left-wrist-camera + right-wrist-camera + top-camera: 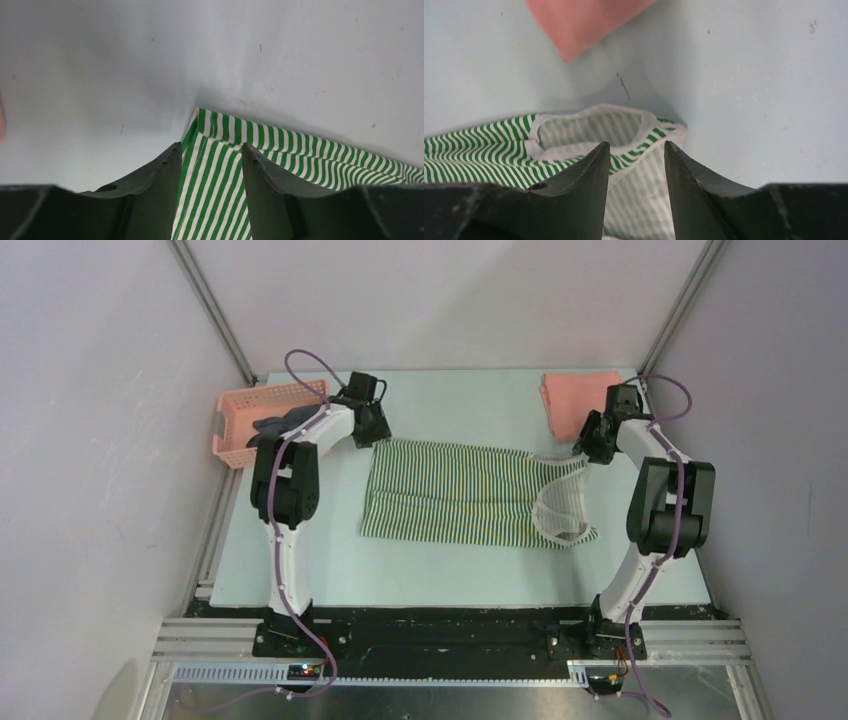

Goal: Fold and stack the mixed laundry pile
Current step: Fold the tank top at the center of the board.

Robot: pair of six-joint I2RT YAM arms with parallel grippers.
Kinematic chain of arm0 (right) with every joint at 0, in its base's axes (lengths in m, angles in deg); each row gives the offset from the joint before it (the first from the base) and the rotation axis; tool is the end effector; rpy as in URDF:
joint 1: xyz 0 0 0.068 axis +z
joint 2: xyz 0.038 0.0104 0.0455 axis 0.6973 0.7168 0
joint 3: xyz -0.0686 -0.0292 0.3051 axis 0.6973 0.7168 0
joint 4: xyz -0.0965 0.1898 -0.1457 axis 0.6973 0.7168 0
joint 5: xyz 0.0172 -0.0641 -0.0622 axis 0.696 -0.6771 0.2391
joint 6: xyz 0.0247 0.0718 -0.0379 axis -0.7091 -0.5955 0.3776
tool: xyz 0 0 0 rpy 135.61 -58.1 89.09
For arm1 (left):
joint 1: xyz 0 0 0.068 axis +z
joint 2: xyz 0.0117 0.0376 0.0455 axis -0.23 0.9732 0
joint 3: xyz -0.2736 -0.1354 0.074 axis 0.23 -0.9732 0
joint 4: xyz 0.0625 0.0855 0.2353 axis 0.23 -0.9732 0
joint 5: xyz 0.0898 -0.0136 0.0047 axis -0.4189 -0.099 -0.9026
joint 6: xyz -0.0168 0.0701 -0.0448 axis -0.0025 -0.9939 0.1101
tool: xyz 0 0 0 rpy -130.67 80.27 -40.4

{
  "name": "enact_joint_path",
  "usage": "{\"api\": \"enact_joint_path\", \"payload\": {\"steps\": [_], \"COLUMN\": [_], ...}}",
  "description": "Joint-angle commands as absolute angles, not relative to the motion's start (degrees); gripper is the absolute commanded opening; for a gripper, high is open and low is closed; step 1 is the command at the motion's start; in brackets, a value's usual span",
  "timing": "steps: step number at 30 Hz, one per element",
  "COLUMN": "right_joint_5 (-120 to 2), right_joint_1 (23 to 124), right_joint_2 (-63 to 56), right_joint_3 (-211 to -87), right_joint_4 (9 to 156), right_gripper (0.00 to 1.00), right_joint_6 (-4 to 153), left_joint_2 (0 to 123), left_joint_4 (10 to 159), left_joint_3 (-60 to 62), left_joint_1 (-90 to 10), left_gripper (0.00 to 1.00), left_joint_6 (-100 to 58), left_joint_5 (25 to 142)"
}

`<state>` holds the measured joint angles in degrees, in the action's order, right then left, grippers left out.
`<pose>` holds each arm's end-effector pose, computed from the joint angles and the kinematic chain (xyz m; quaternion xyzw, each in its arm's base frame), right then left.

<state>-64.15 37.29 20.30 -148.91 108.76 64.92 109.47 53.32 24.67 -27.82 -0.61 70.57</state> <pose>0.4182 -0.0469 0.2195 0.1870 0.9384 0.0489 0.2866 0.4966 -0.1224 0.1860 -0.1531 0.9457 -0.0757 0.2764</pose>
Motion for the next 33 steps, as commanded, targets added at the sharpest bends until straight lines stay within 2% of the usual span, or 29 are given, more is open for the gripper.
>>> {"api": "enact_joint_path", "payload": {"steps": [1, 8, 10, 12, 13, 15, 16, 20, 27, 33], "right_joint_5": [-65.1, -64.9, -64.1, -64.1, -64.5, -65.3, -65.7, -66.5, -66.9, -67.1], "right_joint_1": [36.8, 36.3, 36.2, 36.1, 36.1, 36.1, 35.9, 35.8, 35.5, 35.2], "right_joint_2": [25.2, 28.8, 29.5, 29.7, 29.6, 29.0, 28.4, 25.6, 22.8, 18.2], "right_joint_3": [-155.1, -158.3, -158.9, -159.5, -159.6, -159.6, -159.5, -157.1, -152.5, -146.8], "right_joint_4": [112.2, 112.9, 113.2, 113.9, 114.1, 114.5, 114.4, 112.5, 108.7, 104.1], "right_gripper": [0.48, 0.47, 0.43, 0.33, 0.25, 0.13, 0.08, 0.0, 0.0, 0.0], "right_joint_6": [64.1, 64.9, 64.9, 65.2, 65.5, 65.9, 66.2, 67.1, 66.6, 65.0], "left_joint_2": [110.7, 113.9, 114.5, 114.4, 114.2, 113.4, 112.9, 110.5, 106.3, 103.1], "left_joint_4": [54.0, 53.9, 54.0, 54.0, 54.0, 54.0, 53.9, 54.0, 54.0, 53.9], "left_joint_3": [28.4, 31.3, 31.8, 32.0, 32.0, 31.9, 31.7, 30.6, 27.6, 23.3], "left_joint_1": [-26.6, -26.1, -26.1, -26.1, -26.0, -25.8, -25.7, -25.5, -25.2, -24.6], "left_gripper": [0.53, 0.48, 0.41, 0.3, 0.19, 0.04, 0.02, 0.0, 0.0, 0.0], "left_joint_6": [1.0, 0.6, 0.2, -0.1, -0.1, -0.6, -0.6, -1.1, -3.0, -5.2], "left_joint_5": [72.7, 74.6, 76.0, 77.0, 77.3, 77.8, 78.0, 79.7, 79.9, 84.8]}}
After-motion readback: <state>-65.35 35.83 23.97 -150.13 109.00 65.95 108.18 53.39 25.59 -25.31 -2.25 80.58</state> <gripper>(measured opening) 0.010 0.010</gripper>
